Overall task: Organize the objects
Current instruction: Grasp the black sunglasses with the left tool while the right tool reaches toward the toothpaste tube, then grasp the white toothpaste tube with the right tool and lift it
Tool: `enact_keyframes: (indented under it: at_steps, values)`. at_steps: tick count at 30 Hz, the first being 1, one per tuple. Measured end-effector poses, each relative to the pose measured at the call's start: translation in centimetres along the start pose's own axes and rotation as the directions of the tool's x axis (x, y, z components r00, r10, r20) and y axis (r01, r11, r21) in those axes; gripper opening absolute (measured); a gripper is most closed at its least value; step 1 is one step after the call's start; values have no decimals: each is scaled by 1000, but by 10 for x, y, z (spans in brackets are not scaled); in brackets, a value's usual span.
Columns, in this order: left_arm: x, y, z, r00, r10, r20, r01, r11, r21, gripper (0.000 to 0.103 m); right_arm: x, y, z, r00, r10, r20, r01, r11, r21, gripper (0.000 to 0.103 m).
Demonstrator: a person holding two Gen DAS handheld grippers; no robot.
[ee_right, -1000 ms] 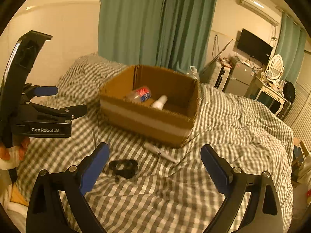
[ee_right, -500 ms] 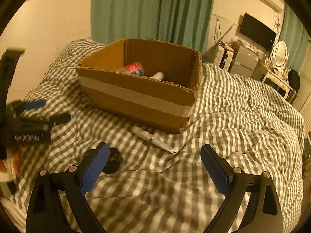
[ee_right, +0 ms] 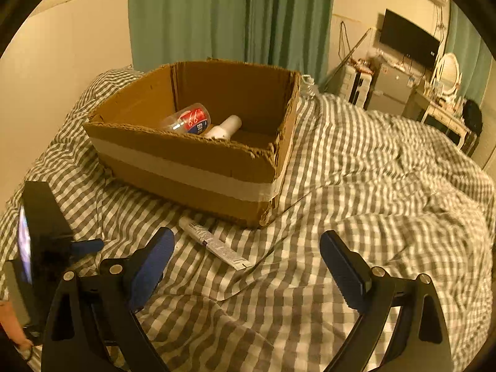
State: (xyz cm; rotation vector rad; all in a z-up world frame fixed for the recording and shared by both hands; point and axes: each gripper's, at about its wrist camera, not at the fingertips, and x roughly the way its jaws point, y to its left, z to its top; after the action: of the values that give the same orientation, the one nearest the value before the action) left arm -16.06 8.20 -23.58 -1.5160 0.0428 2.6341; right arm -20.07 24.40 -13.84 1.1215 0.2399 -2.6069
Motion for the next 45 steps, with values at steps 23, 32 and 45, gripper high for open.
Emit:
enact_keyframes:
  at_steps: [23,32,45]
  values:
    - [-26,61,18,998,-30,60,36,996,-87,60,127,66,-11,951,-98,-294,19,965,-261,55]
    - [-21,68,6,997,-66,48,71,990,-119,60,106,88,-19,947,-143,-288,47,948,-316,17]
    - [-84,66,-5,983,-105,149,108,994,-13,60,-7,87,-33,983,-50,-179,37,996,-78,14]
